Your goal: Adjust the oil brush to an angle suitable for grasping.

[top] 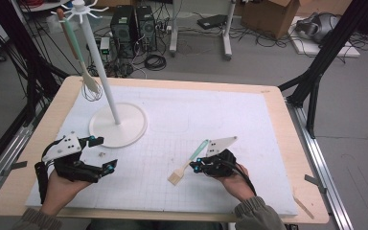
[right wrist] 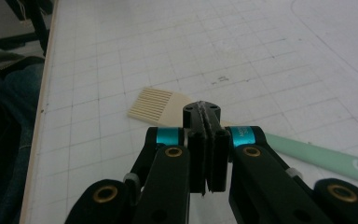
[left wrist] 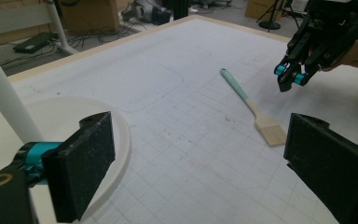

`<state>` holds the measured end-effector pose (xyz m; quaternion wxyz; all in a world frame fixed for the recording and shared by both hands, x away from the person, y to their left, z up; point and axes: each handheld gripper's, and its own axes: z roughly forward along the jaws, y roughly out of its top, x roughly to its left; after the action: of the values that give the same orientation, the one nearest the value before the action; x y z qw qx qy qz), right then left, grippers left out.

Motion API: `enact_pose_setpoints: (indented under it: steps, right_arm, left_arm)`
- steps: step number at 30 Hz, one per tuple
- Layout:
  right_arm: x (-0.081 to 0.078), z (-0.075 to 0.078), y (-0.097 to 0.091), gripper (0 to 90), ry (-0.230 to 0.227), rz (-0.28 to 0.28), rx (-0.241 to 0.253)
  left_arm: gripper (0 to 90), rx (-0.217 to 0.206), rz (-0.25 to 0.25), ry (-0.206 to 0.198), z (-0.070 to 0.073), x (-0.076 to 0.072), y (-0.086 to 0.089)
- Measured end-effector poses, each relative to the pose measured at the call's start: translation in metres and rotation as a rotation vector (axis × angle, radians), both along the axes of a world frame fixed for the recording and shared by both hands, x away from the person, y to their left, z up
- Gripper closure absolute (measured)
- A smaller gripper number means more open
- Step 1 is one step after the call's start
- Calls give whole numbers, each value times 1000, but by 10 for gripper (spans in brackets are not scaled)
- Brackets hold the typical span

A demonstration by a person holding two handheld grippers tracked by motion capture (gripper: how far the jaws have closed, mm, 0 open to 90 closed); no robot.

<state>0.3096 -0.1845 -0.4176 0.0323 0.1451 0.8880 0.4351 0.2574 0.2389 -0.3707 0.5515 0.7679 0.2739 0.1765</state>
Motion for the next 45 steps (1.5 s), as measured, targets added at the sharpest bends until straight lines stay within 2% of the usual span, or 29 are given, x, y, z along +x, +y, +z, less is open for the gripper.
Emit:
enact_pose_setpoints:
  steps: [11,21,29,45]
  right_arm:
    - [6,-9,18,895,8,62,-57]
    - [7,-20,33,895,10,103,-125]
    - [9,-21,41,896,-17,97,-120]
    - [18,-21,69,895,-36,79,-120]
  left_arm:
    - [63,11,6,12,-11,-3,-1]
    - [63,5,20,-3,-10,-5,0]
    - [63,6,15,-6,-10,-4,-2]
    - [63,0,10,-10,-10,-3,-2]
